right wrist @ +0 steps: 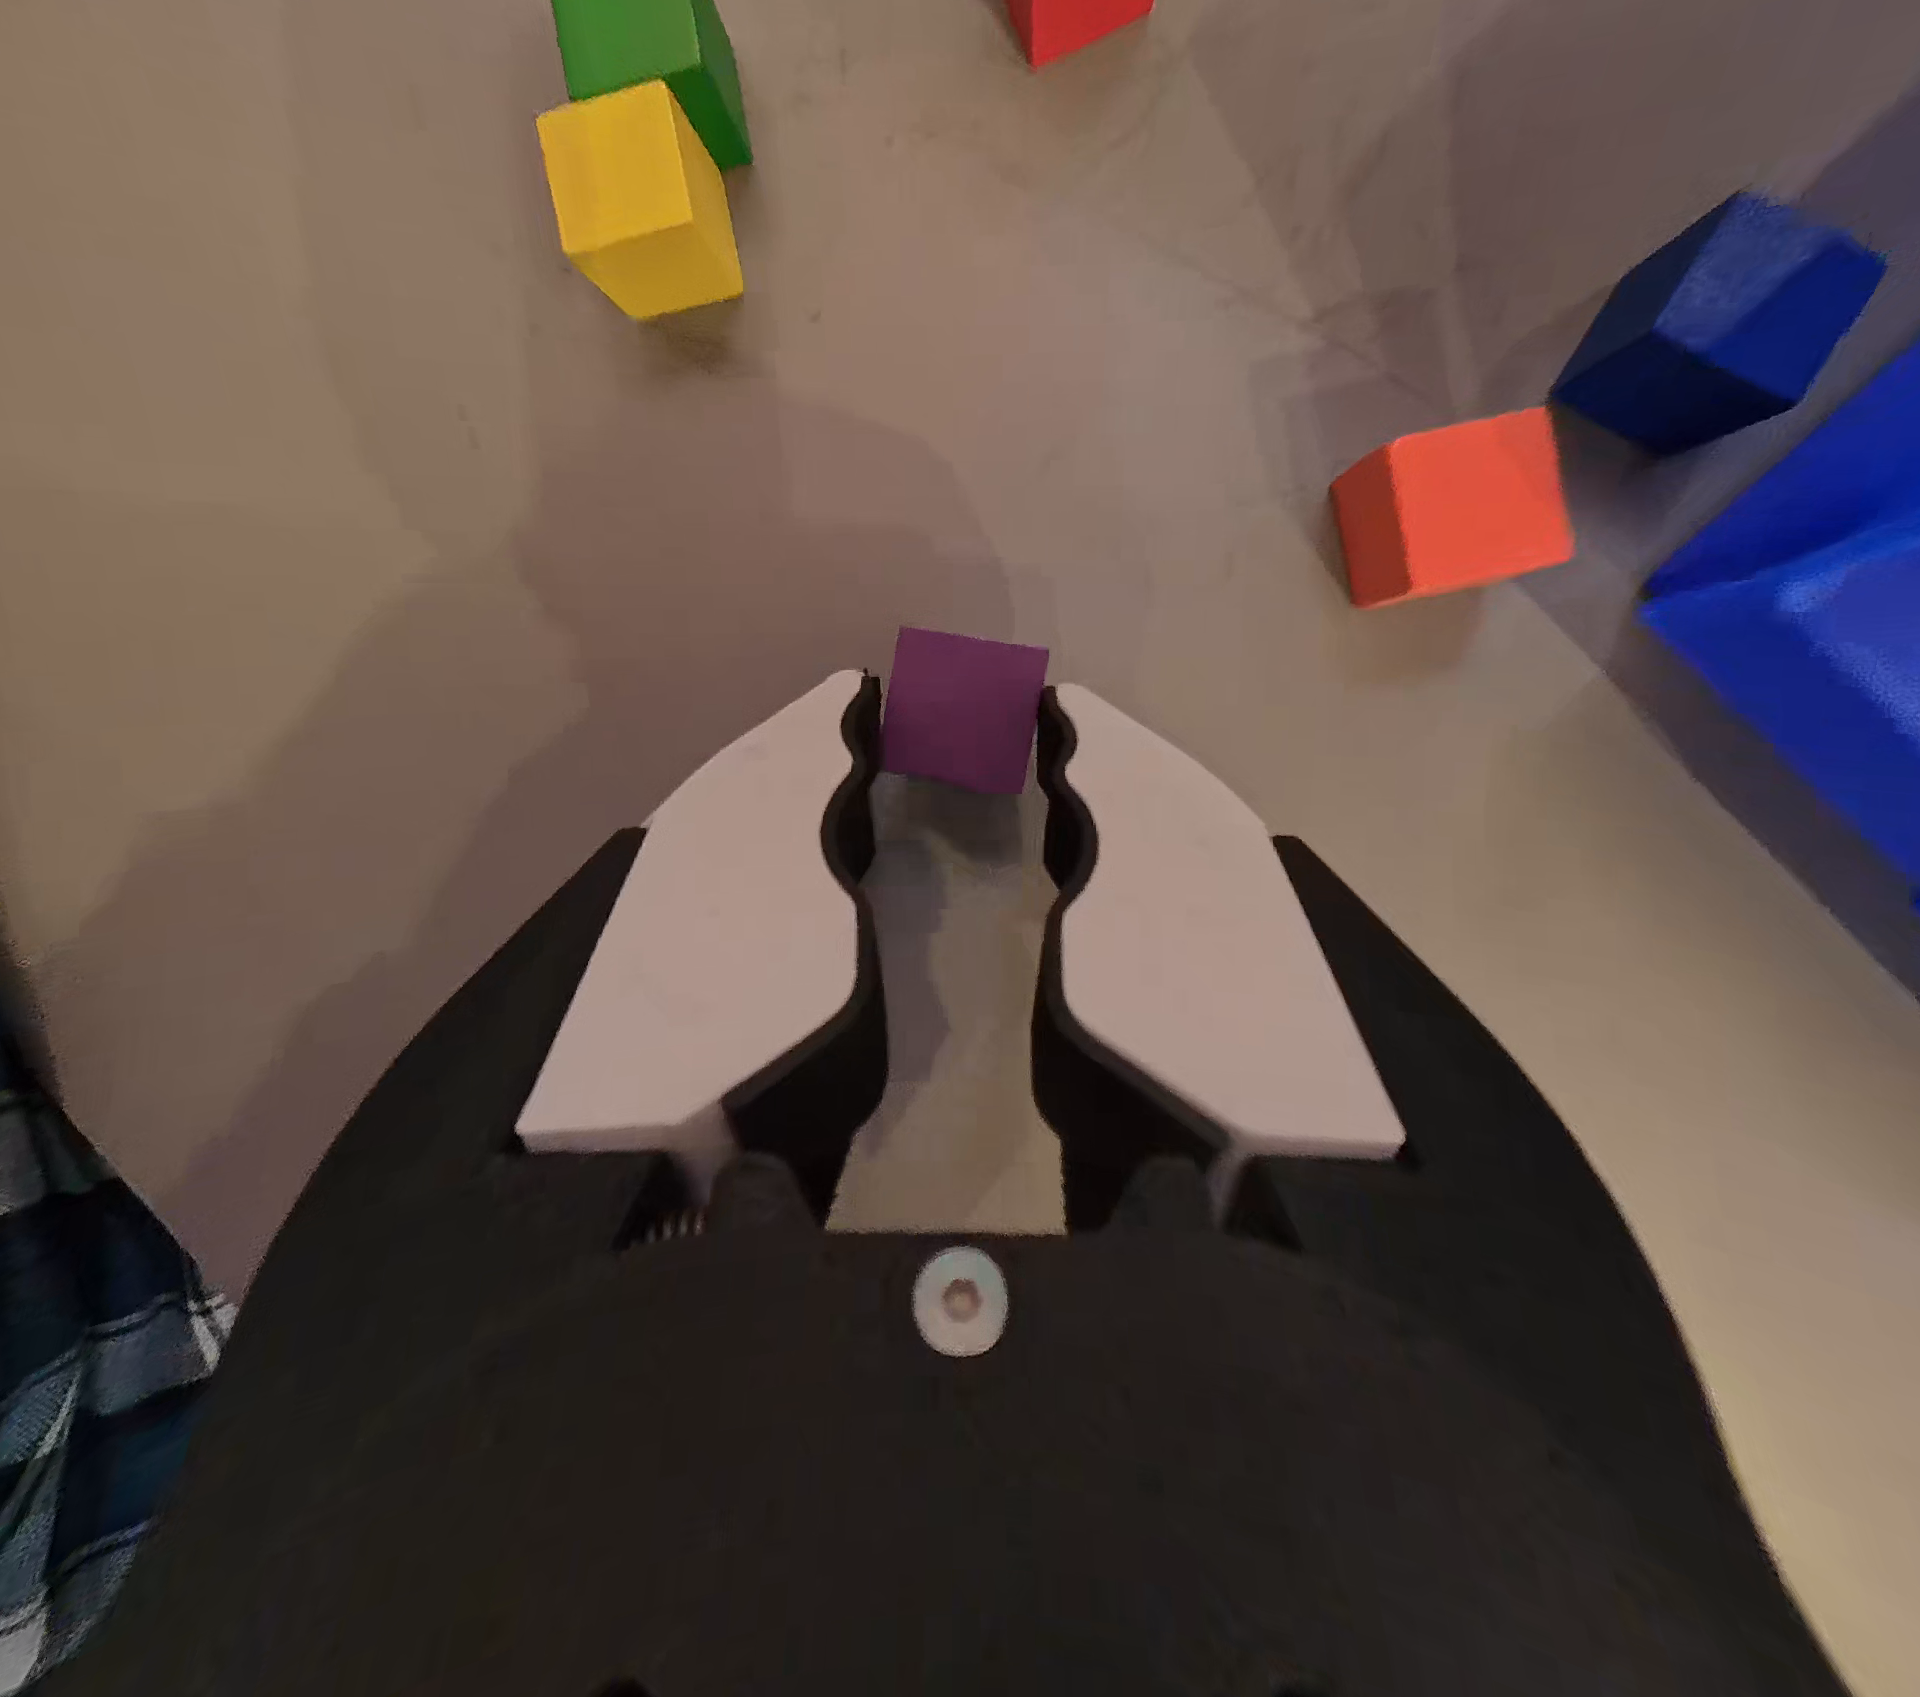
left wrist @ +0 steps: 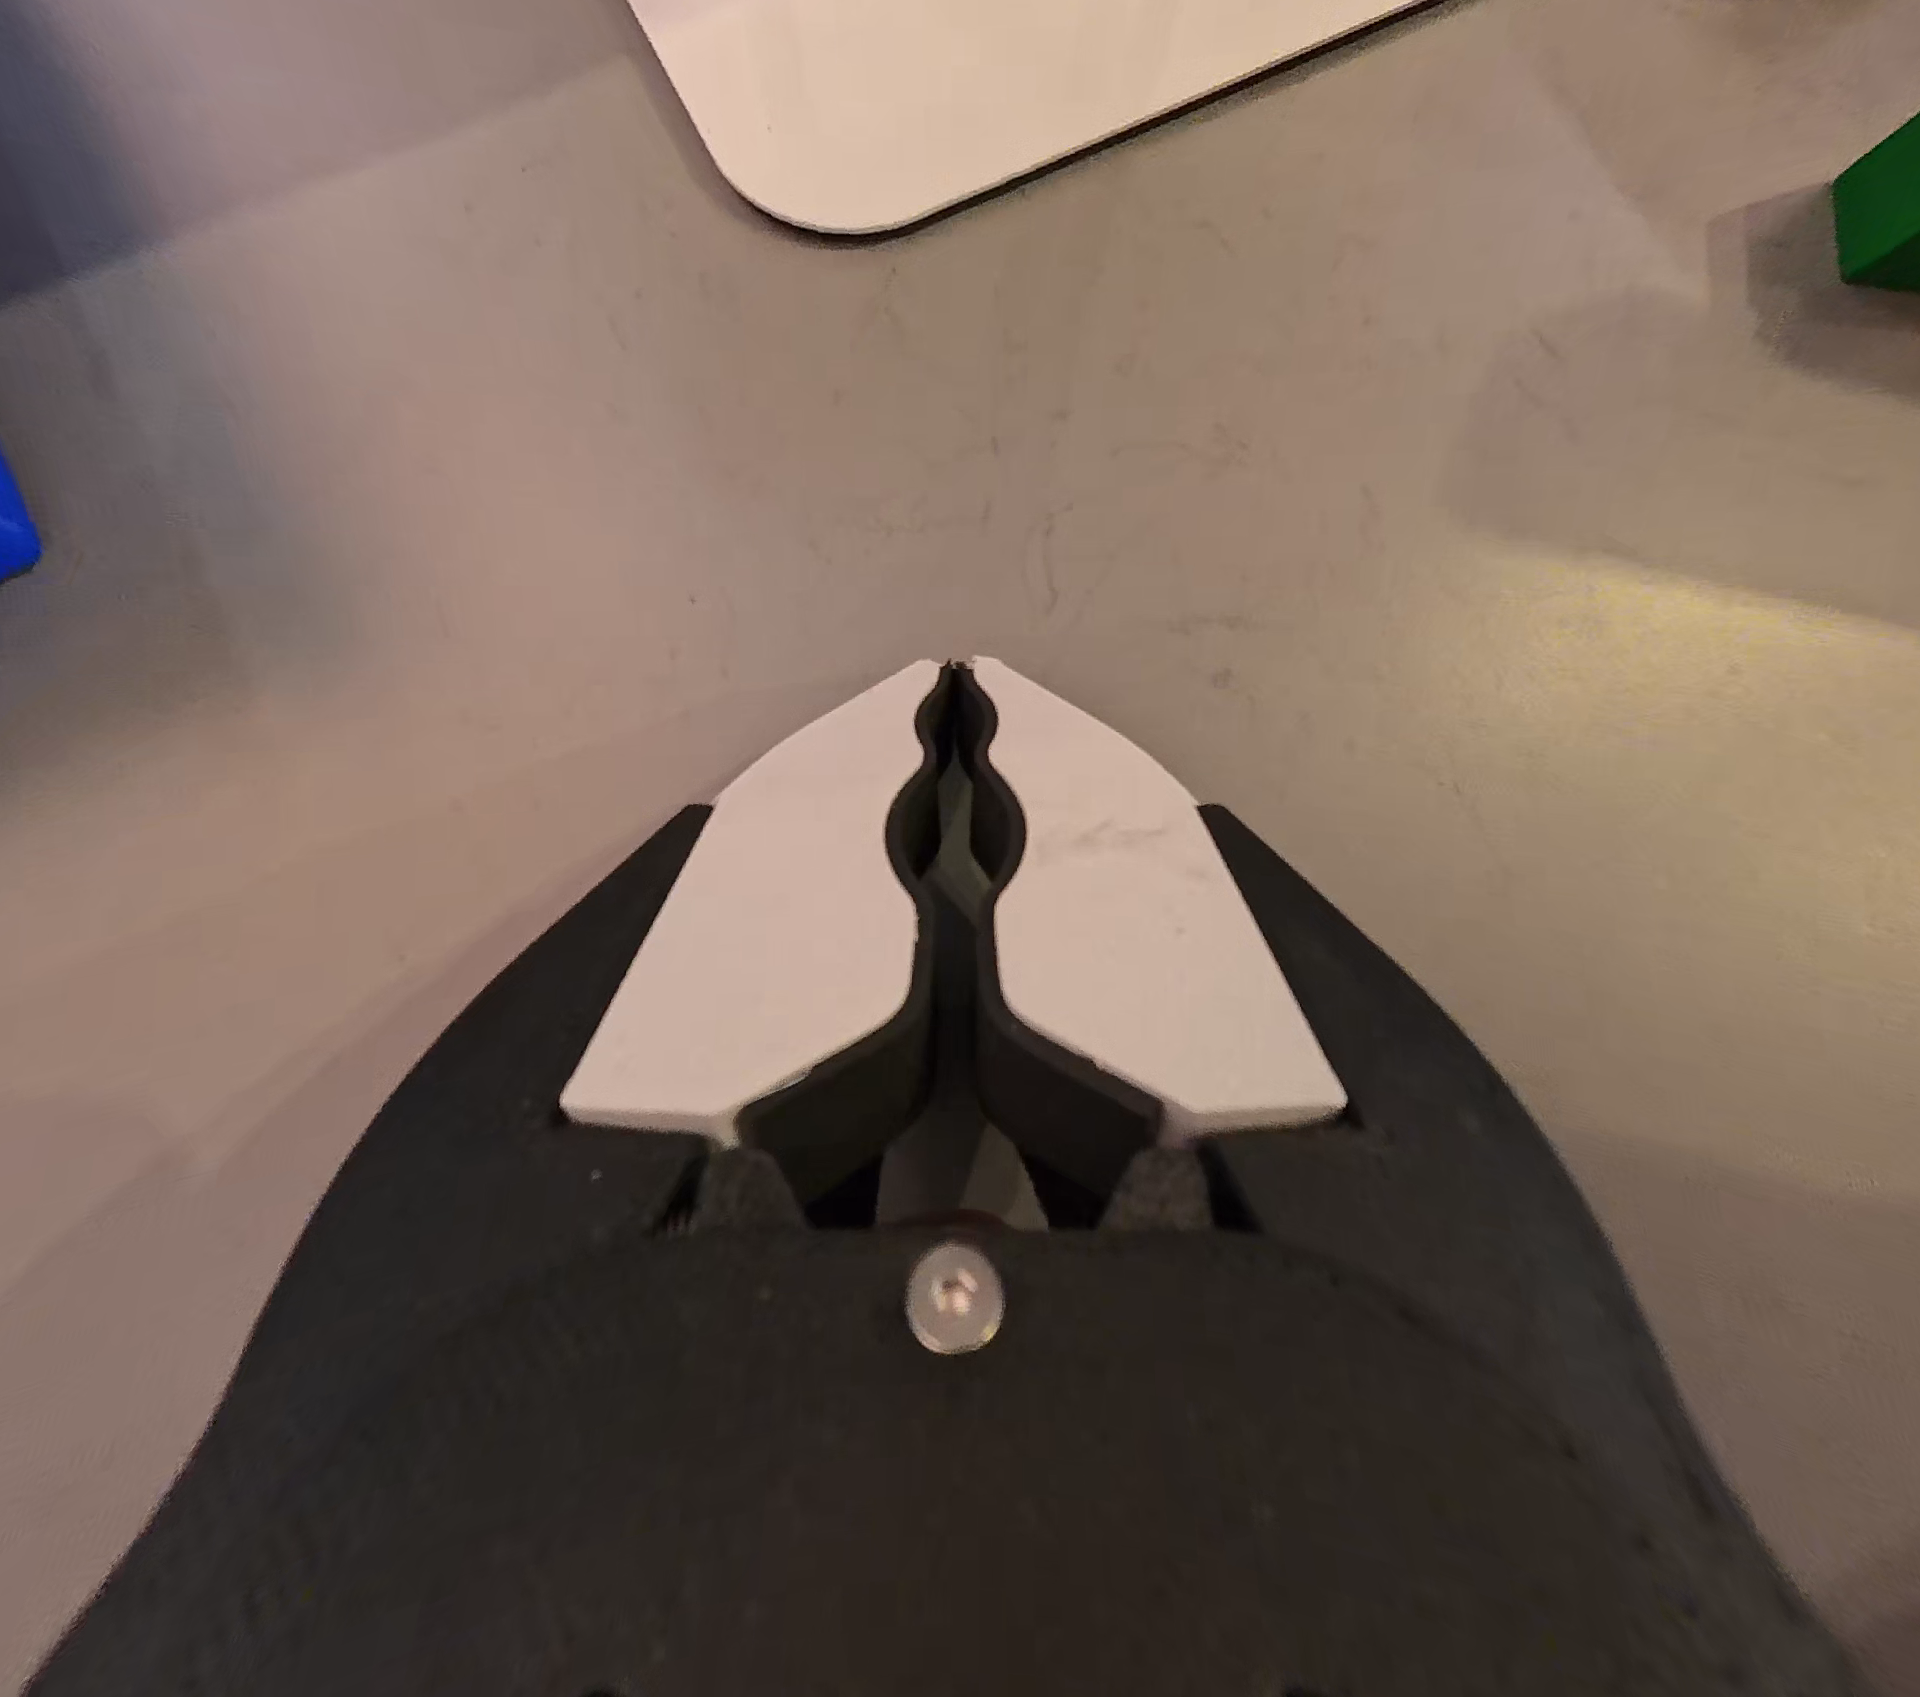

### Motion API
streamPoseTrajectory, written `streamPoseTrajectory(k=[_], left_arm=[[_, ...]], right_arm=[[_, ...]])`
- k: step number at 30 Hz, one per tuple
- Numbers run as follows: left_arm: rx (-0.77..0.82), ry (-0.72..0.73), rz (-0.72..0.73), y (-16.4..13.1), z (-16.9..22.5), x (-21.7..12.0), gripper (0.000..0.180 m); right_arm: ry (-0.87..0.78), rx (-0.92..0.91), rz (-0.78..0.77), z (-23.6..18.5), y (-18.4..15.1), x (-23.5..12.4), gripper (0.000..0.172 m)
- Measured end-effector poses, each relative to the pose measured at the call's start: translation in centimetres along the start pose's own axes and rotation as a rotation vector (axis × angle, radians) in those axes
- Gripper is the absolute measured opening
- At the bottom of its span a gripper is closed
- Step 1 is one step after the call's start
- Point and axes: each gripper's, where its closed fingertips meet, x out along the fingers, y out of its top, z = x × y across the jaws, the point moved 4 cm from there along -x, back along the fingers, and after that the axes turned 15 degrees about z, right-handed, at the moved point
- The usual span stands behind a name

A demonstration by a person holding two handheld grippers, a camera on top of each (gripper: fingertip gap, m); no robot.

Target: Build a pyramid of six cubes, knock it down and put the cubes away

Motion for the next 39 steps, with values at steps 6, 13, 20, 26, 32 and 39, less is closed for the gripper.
streamPoseTrajectory(k=[6, 13, 20, 26, 32, 39], left_arm=[[0.003, 0.002, 0.0, 0.0, 0.0, 0.0, 0.0], [0.011, 0.006, 0.002, 0.0, -0.1, -0.1, 0.0], [0.016, 0.008, 0.002, -0.1, -0.1, -0.1, 0.0], [0.023, 0.013, 0.002, -0.1, -0.1, -0.1, 0.0], [0.021, 0.012, 0.002, -0.1, -0.2, -0.2, 0.0], [0.021, 0.012, 0.002, -0.1, -0.2, -0.2, 0.0]], right_arm=[[-0.118, 0.015, 0.181, 5.0, 6.4, -4.8, 0.028], [-0.285, 0.116, 0.257, 17.3, 12.0, -4.3, 0.028], [-0.317, 0.208, 0.113, 26.9, 11.8, 3.5, 0.028], [-0.316, 0.226, 0.005, 29.5, 10.6, 7.1, 0.03], [-0.324, 0.185, 0.075, 28.7, 12.1, 5.0, 0.04], [-0.1, -0.178, 0.272, 17.8, 16.6, -3.2, 0.038]])
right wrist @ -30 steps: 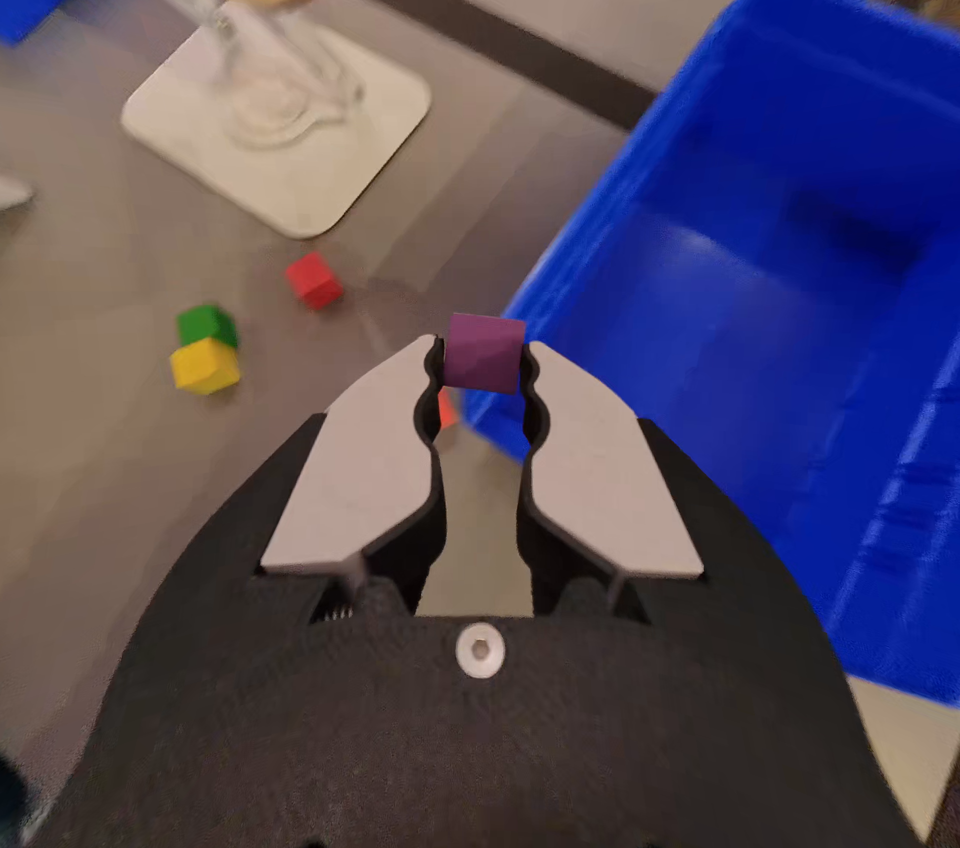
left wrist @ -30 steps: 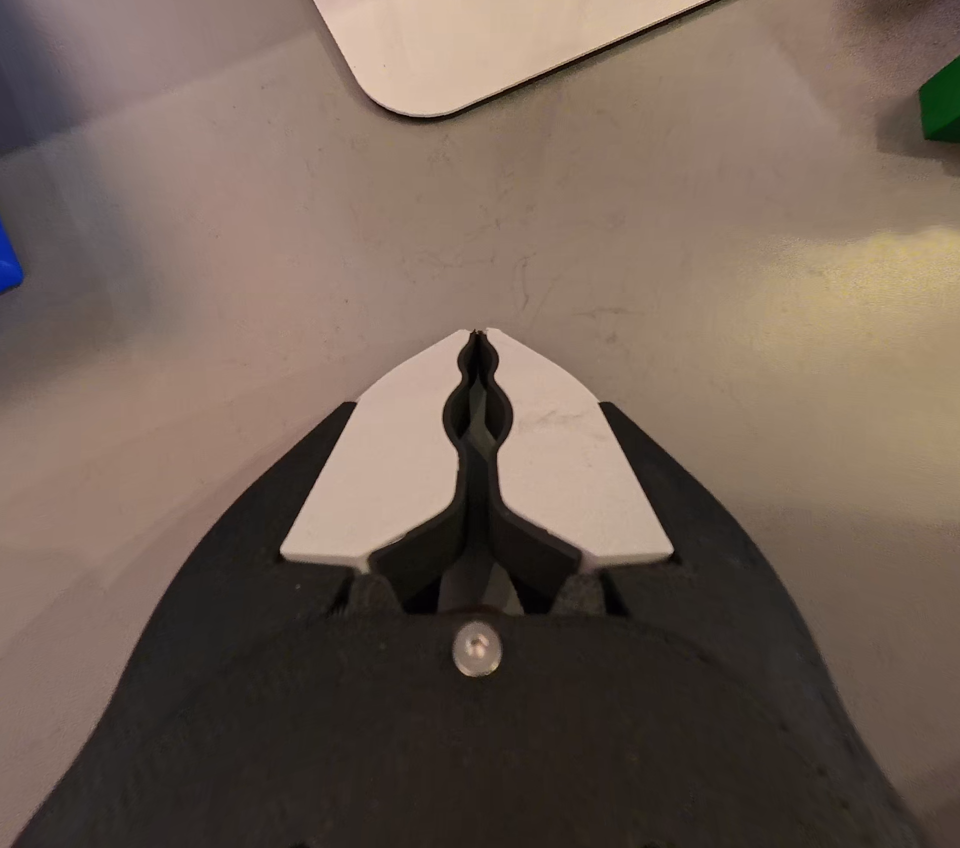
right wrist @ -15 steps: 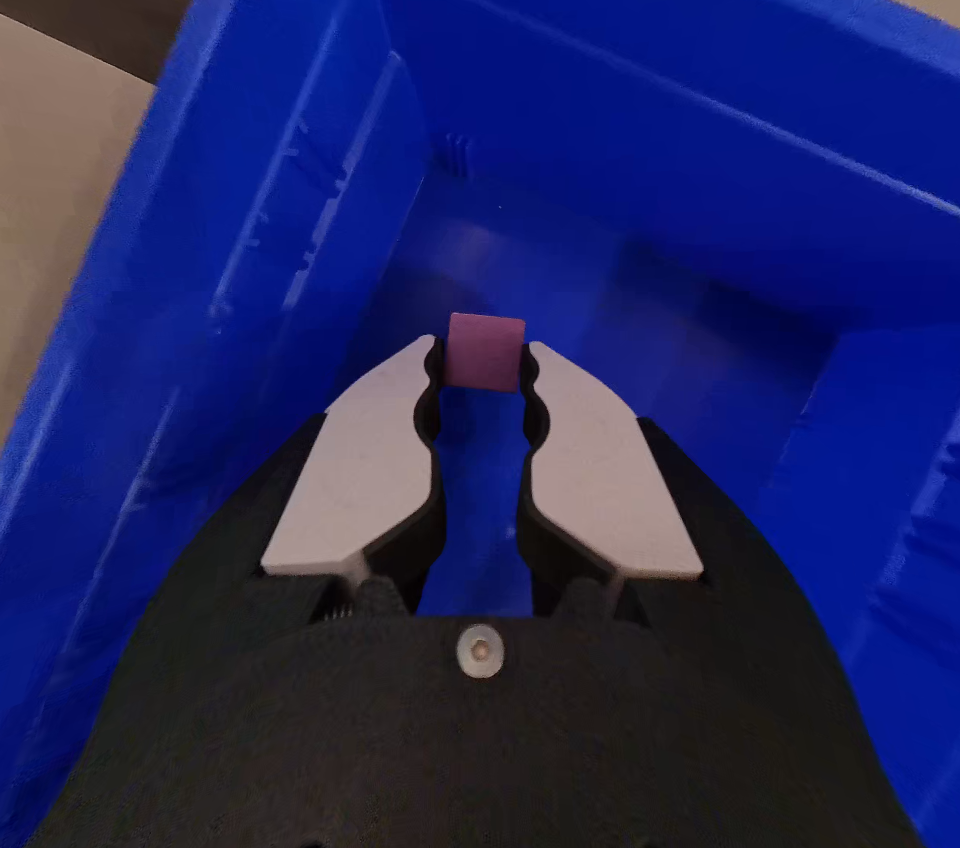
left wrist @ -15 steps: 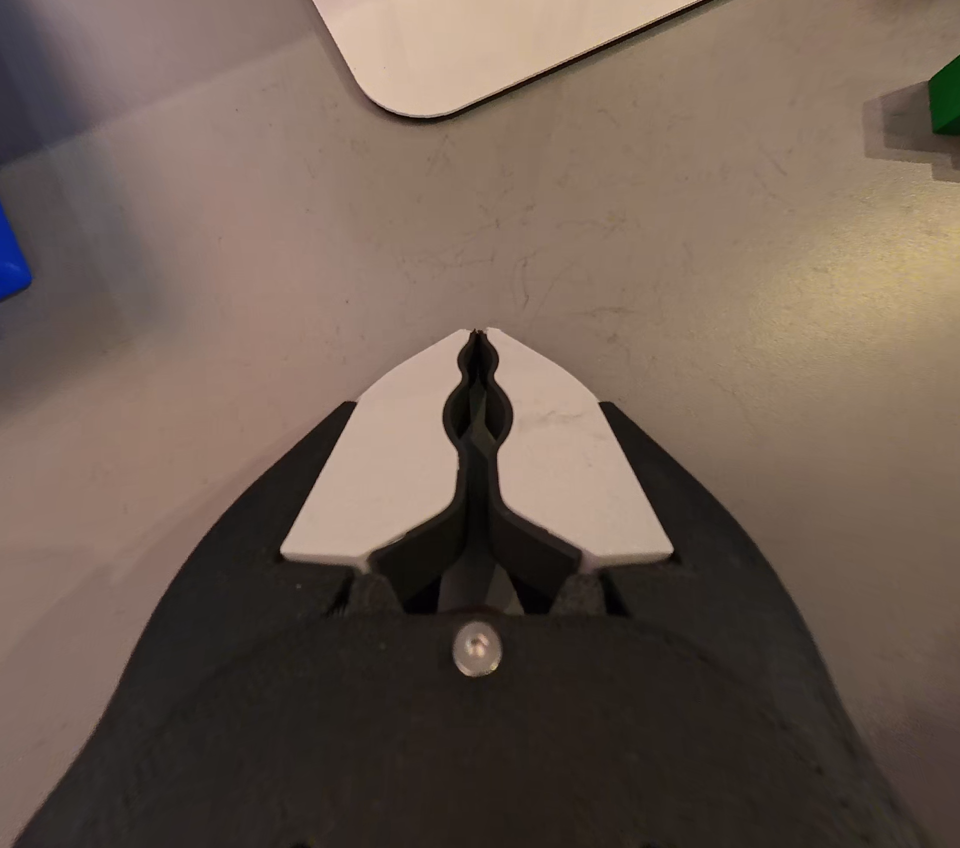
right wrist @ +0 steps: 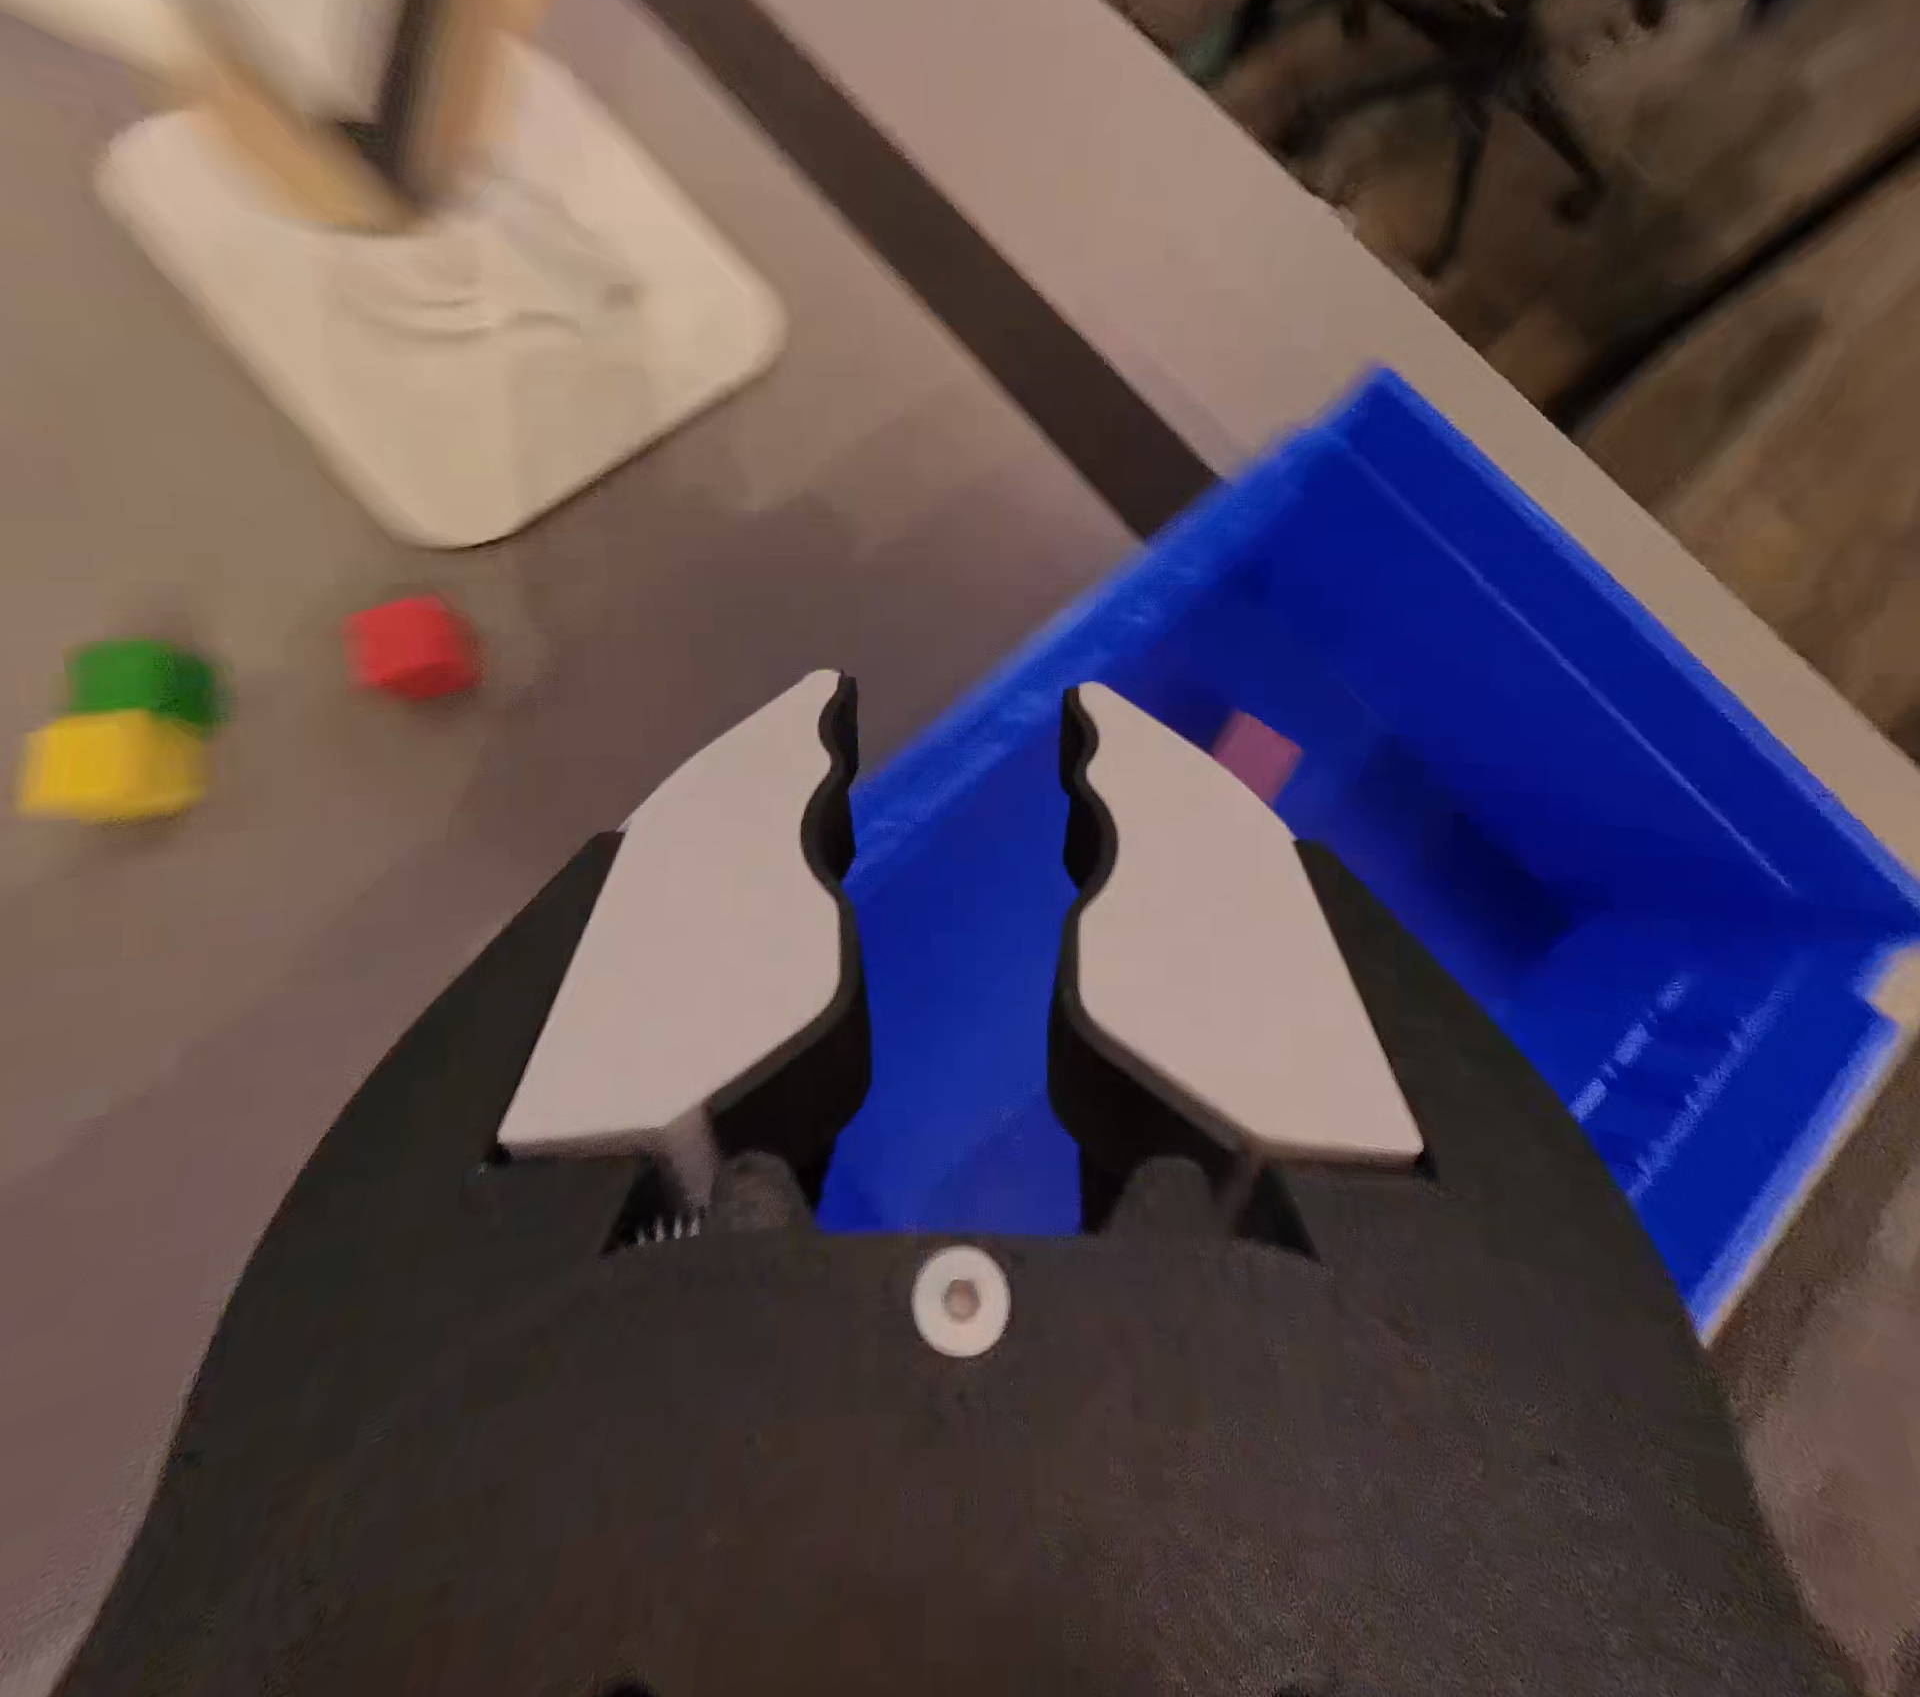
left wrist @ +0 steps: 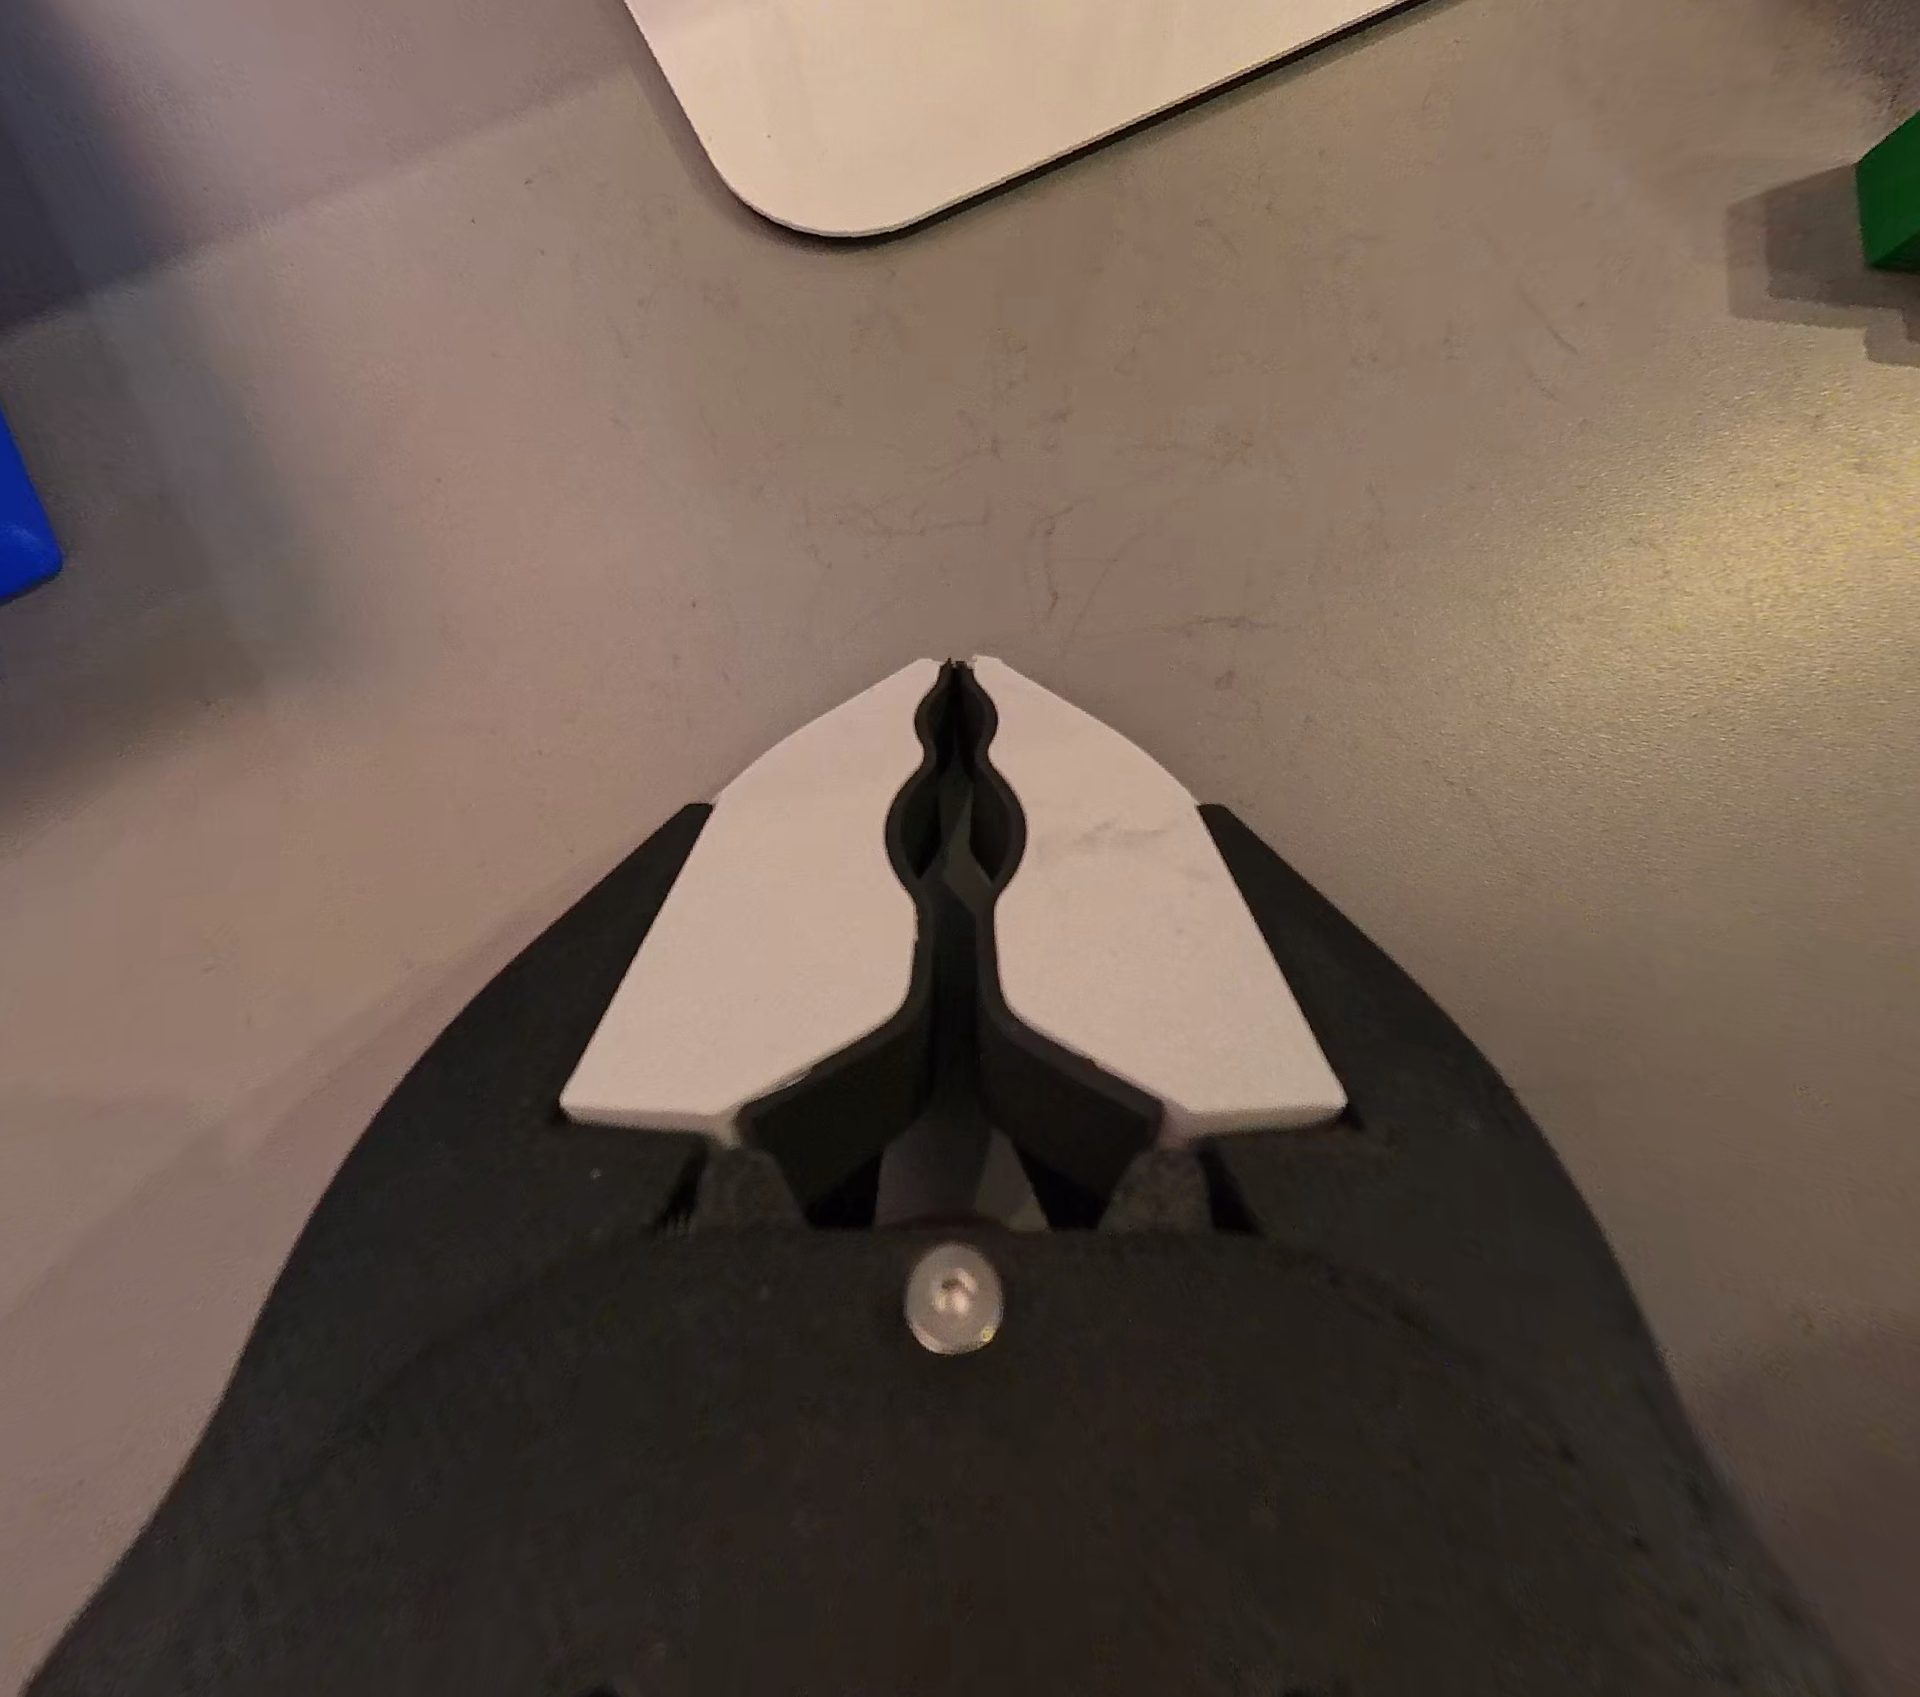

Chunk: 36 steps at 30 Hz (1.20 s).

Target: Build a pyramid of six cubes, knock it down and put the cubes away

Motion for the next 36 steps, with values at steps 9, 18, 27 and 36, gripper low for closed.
streamPoseTrajectory(k=[9, 18, 27, 36], left_arm=[[0.0, 0.0, 0.0, 0.0, 0.0, 0.0, 0.0], [0.002, 0.0, 0.0, 0.0, 0.0, 0.0, 0.0], [0.003, 0.001, 0.0, 0.0, 0.0, 0.0, 0.0], [0.003, 0.001, 0.0, 0.0, 0.0, 0.0, 0.0]], right_arm=[[0.381, -0.321, -0.279, -14.1, -4.1, -1.9, 0.047], [0.276, -0.398, -0.525, -14.4, -10.0, 0.9, 0.05], [0.22, -0.418, -0.605, -14.0, -10.8, 1.1, 0.049], [0.092, -0.353, -0.544, -14.1, -11.5, 1.1, 0.051]])
